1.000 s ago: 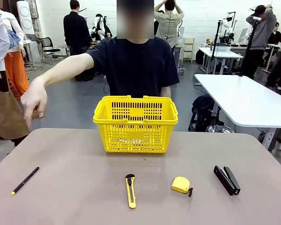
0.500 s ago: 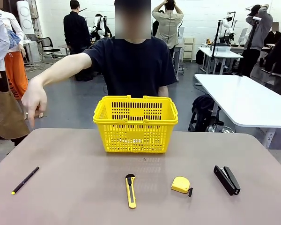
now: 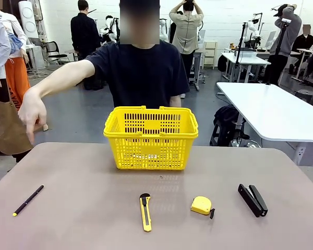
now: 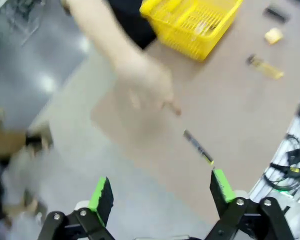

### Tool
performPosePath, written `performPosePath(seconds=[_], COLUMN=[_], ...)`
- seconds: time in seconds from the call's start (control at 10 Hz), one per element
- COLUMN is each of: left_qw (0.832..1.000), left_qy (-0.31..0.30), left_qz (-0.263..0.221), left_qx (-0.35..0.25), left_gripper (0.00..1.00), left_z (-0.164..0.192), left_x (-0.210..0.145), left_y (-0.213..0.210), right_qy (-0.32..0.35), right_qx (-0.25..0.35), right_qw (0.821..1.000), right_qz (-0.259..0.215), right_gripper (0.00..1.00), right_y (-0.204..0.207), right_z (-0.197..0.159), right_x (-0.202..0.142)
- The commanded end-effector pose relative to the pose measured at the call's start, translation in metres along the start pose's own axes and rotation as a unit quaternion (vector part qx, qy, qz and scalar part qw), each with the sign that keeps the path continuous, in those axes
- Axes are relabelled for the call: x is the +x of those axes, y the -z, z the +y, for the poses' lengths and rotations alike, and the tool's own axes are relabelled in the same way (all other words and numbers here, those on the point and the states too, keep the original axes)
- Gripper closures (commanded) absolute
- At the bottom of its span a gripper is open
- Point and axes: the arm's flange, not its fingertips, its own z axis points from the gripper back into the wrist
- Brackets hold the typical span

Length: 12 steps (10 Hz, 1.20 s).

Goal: Place the items the person wants into the basket.
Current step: Pick up the item the person points to and place it in the Market Basket.

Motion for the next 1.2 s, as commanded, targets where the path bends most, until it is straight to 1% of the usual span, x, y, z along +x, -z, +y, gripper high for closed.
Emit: performPosePath(seconds=[0.0, 0.1, 0.2, 0.4, 0.5, 0.7, 0.8, 1.1], left_qw=[0.995, 0.992, 0.990, 0.986, 0.985, 0.986, 0.987, 0.987], left_qy=[-0.068, -0.097, -0.110, -0.129, -0.136, -0.143, -0.133, -0.133], left_qz=[0.066, 0.058, 0.048, 0.052, 0.050, 0.049, 0.052, 0.052], left_qx=[0.025, 0.053, 0.072, 0.087, 0.091, 0.074, 0.078, 0.078], left_gripper=[0.00, 0.00, 0.00, 0.00, 0.00, 0.00, 0.00, 0.00], left_z=[-0.056, -0.072, -0.072, -0.074, -0.073, -0.065, -0.071, -0.071], left_x=[-0.004, -0.007, -0.008, -0.015, -0.015, -0.012, -0.015, -0.015], left_y=[0.041, 0.053, 0.060, 0.072, 0.076, 0.079, 0.074, 0.074], right_qy=[-0.009, -0.009, -0.009, -0.009, -0.009, -0.009, -0.009, -0.009], right_qx=[0.008, 0.008, 0.008, 0.008, 0.008, 0.008, 0.008, 0.008], right_qw=[1.000, 1.000, 1.000, 1.000, 1.000, 1.000, 1.000, 1.000], right_qz=[-0.010, -0.010, -0.010, -0.010, -0.010, -0.010, -0.010, -0.010], right_gripper=[0.00, 0.00, 0.00, 0.00, 0.00, 0.00, 0.00, 0.00], right_y=[0.000, 0.000, 0.000, 0.000, 0.000, 0.000, 0.000, 0.000], right_z=[-0.001, -0.001, -0.001, -0.001, -0.001, -0.001, -0.001, -0.001], right_x=[0.001, 0.001, 0.001, 0.001, 0.001, 0.001, 0.001, 0.001])
